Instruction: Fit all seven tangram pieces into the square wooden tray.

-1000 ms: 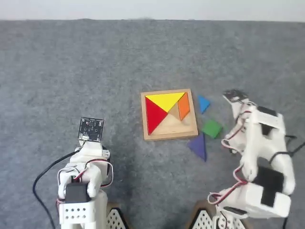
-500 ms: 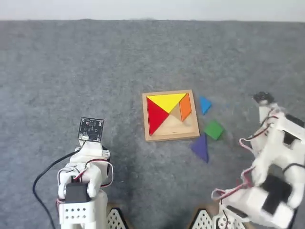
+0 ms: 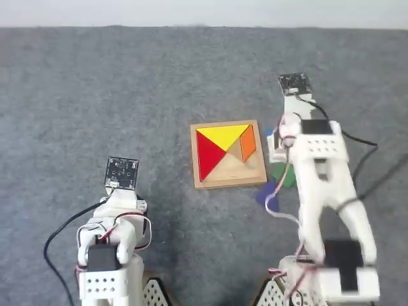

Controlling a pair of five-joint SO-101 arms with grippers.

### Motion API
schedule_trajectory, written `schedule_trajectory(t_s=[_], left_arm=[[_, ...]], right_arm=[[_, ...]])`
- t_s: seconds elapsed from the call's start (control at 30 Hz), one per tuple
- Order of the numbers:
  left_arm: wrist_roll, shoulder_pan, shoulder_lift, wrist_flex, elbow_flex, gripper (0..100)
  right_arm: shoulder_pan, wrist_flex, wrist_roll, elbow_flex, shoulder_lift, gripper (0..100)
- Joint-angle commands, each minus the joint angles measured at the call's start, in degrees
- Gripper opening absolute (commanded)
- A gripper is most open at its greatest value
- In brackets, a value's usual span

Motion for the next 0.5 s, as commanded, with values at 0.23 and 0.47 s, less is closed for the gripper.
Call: schedule_trajectory(t_s=[0.23, 0.47], left_arm=[[0.0, 0.09, -0.97, 0.18, -0.66, 2], [0.0, 0.09, -0.97, 0.18, -0.66, 2]], right_arm=[[0.13, -1.89, -9.05, -10.2, 16.04, 35.5], [1.19, -4.88, -10.11, -7.47, 18.95, 20.1]])
